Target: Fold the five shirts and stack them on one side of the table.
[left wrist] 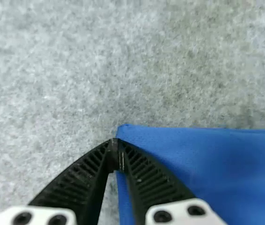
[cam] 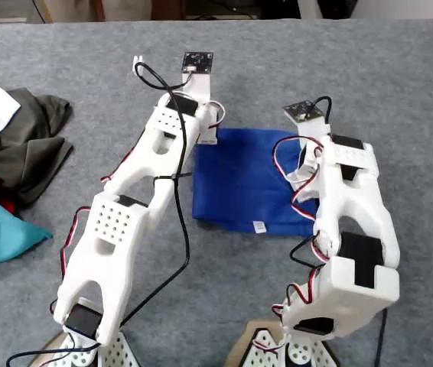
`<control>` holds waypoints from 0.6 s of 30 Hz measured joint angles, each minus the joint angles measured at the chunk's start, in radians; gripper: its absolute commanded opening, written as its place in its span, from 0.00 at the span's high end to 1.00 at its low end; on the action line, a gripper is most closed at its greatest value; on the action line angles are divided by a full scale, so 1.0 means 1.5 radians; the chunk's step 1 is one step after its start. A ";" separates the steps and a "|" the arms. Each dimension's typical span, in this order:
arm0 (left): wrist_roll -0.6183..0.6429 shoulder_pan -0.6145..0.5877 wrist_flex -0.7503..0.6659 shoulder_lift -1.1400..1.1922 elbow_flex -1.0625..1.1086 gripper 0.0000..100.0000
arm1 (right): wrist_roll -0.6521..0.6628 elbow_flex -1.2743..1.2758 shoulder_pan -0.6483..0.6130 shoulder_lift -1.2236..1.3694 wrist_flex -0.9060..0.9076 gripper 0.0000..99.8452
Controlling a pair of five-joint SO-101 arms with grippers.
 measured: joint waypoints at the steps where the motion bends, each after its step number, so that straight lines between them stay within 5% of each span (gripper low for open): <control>1: 0.000 0.000 0.019 0.001 -0.025 0.98 | 0.001 -0.004 0.001 -0.005 0.010 1.00; 6: 0.000 -0.001 0.134 0.004 -0.179 0.97 | 0.001 -0.072 0.002 -0.053 0.099 0.99; 10: 0.000 0.000 0.229 0.004 -0.274 0.84 | 0.001 -0.107 0.002 -0.097 0.174 0.98; 18: 0.000 0.000 0.402 0.003 -0.276 0.73 | -0.005 -0.073 0.002 -0.138 0.230 0.72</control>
